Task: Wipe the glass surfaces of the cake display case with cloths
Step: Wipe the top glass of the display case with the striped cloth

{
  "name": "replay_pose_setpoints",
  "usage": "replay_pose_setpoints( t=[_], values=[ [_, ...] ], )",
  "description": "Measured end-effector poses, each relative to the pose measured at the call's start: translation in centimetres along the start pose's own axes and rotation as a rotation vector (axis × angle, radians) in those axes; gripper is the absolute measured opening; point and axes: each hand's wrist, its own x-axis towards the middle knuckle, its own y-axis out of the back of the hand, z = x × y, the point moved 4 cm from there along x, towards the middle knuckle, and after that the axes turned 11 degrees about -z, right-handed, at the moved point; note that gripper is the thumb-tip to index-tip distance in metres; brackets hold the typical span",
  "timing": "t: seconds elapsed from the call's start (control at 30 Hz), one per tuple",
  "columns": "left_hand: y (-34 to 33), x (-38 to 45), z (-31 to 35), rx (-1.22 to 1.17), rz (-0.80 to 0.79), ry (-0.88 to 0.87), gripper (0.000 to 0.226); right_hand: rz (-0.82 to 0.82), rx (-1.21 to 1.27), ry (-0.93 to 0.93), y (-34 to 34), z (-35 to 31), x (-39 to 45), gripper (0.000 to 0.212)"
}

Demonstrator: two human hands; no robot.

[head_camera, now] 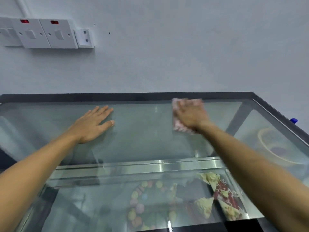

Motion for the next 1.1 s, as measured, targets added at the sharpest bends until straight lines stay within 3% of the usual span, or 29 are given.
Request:
replay_pose_setpoints(
  t=[0.07,0.13,0.23,0.3,0.4,0.47,0.5,0.57,0.7,0.8,0.87,0.97,1.1],
  values=[
    [0.0,-0.3,0.0,-0.007,-0.015,-0.006,0.113,-0.040,-0.067,0.337,-1.8,-9.6,-4.5,0.069],
    [-0.1,-0.3,-0.1,-0.016,-0.010,-0.026,0.123,-0.121,-0.081,0.605,-3.7,-14.8,-12.5,0.058],
    [0.0,-0.3,-0.4,-0.020,-0.011,-0.029,0.125,-0.153,-0.050,0.730,-3.4,-11.7,-20.5,0.057],
    [-0.1,-0.2,-0.3,-0.005,-0.009,-0.020,0.122,-0.189,-0.036,0.522,-2.6,-4.5,-19.7,0.056],
    [-0.1,-0.2,0.0,0.012,-0.006,-0.011,0.109,-0.167,0.001,0.067,-1.6,4.2,-13.8,0.078],
    [-0.2,-0.1,0.2,0.019,-0.008,-0.007,0.100,-0.104,0.033,-0.125,-1.1,4.6,-9.8,0.083],
    [-0.2,-0.1,0.2,0.021,-0.010,-0.006,0.091,-0.083,0.023,-0.133,-0.9,2.5,-8.2,0.082],
    [-0.1,-0.1,0.2,0.009,0.006,-0.003,0.071,-0.087,-0.036,0.019,-1.2,-5.6,-6.9,0.069],
    [0.3,-0.6,-0.7,-0.077,-0.017,-0.071,0.059,-0.156,-0.069,0.650,-4.1,-22.4,-16.2,0.062],
    [0.6,-1.5,-2.2,-0.019,-0.075,-0.109,0.078,-0.154,-0.087,0.891,-4.3,-21.7,-22.9,0.057],
    [0.9,-2.7,-4.3,-0.019,-0.081,-0.093,0.105,-0.196,-0.075,0.773,-3.9,-16.9,-22.1,0.057],
    [1.2,-3.9,-7.9,-0.030,-0.050,-0.027,0.120,-0.207,-0.078,0.457,-2.7,-11.1,-15.7,0.055],
    [1.6,-4.1,-8.8,-0.016,-0.041,0.002,0.101,-0.123,0.005,0.196,-2.4,-12.0,-5.4,0.059]
  ],
)
